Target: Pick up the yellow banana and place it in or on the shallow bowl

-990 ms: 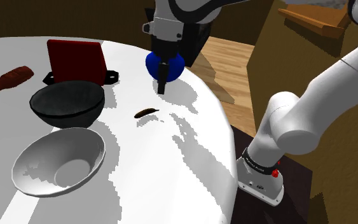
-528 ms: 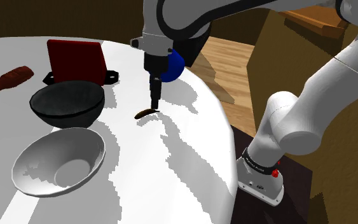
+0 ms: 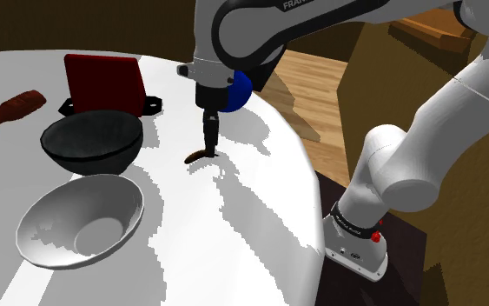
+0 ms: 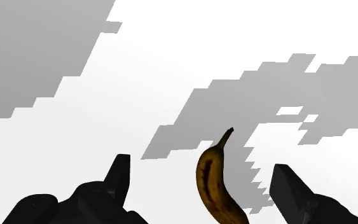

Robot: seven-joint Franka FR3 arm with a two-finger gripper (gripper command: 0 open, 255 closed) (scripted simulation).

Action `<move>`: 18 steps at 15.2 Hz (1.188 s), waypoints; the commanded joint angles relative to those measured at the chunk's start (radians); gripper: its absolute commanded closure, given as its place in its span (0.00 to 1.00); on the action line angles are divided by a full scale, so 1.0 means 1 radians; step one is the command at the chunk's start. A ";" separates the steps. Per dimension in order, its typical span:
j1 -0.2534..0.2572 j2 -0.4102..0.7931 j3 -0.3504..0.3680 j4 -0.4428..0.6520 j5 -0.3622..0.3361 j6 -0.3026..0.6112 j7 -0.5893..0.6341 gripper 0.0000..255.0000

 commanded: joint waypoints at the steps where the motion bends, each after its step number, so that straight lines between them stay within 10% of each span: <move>1: 0.000 0.000 0.000 0.000 0.000 0.001 0.000 0.00; 3: 0.000 0.000 0.000 0.000 0.000 0.001 0.000 0.00; 4: 0.000 0.000 0.000 0.000 0.000 0.001 0.000 1.00; 18: -0.002 -0.023 -0.002 0.046 -0.007 -0.068 0.012 1.00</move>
